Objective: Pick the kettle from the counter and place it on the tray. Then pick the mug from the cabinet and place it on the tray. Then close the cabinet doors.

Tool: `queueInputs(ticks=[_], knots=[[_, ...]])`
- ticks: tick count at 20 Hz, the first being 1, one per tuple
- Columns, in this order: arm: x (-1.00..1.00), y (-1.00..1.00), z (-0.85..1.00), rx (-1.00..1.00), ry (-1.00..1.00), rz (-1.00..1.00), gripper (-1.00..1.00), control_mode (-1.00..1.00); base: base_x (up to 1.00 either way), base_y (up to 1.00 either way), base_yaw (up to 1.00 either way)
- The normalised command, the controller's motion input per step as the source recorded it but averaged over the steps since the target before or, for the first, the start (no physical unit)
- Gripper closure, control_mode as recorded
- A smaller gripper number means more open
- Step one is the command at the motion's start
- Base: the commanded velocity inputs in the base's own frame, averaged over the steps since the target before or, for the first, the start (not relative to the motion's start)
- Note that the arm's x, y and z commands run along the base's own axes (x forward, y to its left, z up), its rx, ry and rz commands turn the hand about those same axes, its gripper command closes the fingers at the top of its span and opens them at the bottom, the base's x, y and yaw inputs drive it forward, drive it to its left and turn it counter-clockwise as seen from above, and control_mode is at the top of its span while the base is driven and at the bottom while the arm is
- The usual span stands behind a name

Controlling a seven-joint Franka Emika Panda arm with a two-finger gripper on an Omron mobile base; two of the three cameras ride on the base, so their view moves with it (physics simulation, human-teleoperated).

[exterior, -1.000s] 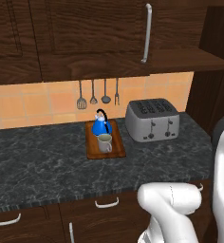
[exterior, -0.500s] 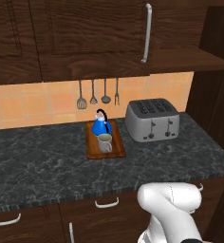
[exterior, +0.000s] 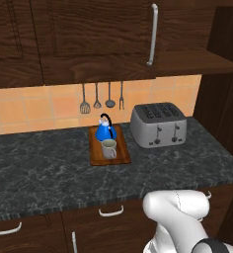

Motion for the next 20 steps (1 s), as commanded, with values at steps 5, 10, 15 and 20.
queueInputs(ticks=[5, 10, 15, 20], knots=[[0.27, -0.24, -0.15, -0.01, 0.0, 0.19, -1.0, -1.0, 0.0, 0.0, 0.0], [0.34, -0.19, -0.24, -0.13, 0.08, 0.04, -1.0, -1.0, 0.0, 0.0, 0.0], [0.47, -0.23, -0.23, -0.17, 0.14, 0.01, -1.0, -1.0, 0.0, 0.0, 0.0], [0.3, -0.21, -0.16, -0.04, 0.03, 0.15, -1.0, -1.0, 0.0, 0.0, 0.0]])
